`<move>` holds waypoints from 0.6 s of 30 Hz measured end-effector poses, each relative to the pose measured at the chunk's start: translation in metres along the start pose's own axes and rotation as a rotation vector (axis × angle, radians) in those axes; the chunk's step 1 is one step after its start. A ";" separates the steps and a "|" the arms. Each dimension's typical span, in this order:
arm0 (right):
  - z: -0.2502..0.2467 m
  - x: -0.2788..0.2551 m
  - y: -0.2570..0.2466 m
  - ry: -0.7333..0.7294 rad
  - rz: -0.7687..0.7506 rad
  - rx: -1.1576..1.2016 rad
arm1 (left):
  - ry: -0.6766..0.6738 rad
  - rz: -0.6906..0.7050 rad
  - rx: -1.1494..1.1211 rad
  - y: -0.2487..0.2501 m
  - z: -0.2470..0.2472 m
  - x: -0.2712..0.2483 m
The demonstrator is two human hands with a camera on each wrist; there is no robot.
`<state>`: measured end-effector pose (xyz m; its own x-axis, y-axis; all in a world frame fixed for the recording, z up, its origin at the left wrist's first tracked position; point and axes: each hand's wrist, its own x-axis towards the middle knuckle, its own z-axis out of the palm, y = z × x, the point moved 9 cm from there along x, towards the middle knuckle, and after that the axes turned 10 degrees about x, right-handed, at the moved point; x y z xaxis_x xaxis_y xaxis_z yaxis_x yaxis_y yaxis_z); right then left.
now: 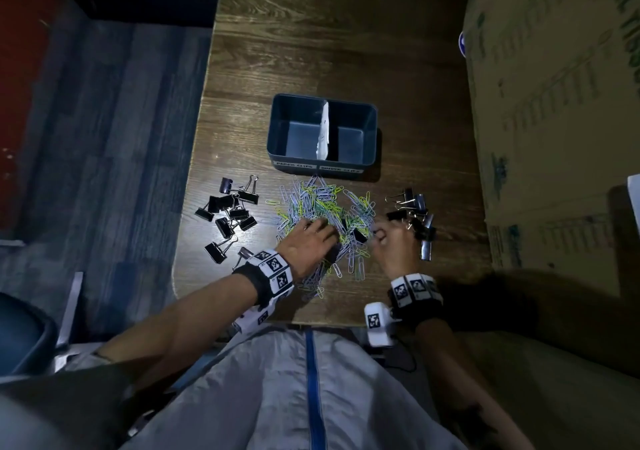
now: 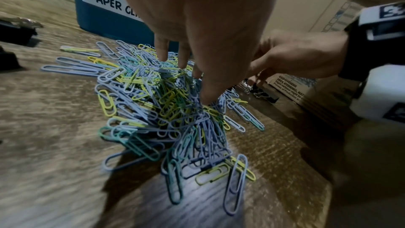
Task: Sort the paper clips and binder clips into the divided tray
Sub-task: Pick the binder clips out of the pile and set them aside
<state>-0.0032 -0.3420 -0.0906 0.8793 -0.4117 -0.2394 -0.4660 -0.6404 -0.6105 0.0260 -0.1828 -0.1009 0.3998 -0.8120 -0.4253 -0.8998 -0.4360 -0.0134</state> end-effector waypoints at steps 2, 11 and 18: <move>0.014 -0.006 -0.014 -0.066 -0.067 -0.057 | 0.040 0.008 -0.002 0.000 -0.004 -0.002; 0.039 -0.014 -0.017 -0.230 -0.141 -0.181 | 0.093 -0.121 -0.040 -0.006 -0.021 0.017; 0.030 -0.012 -0.012 -0.202 -0.104 -0.165 | 0.035 -0.145 -0.021 -0.010 -0.009 0.016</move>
<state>-0.0056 -0.3097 -0.1033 0.9171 -0.2112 -0.3381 -0.3676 -0.7762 -0.5122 0.0430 -0.1950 -0.0993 0.5311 -0.7528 -0.3888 -0.8286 -0.5573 -0.0529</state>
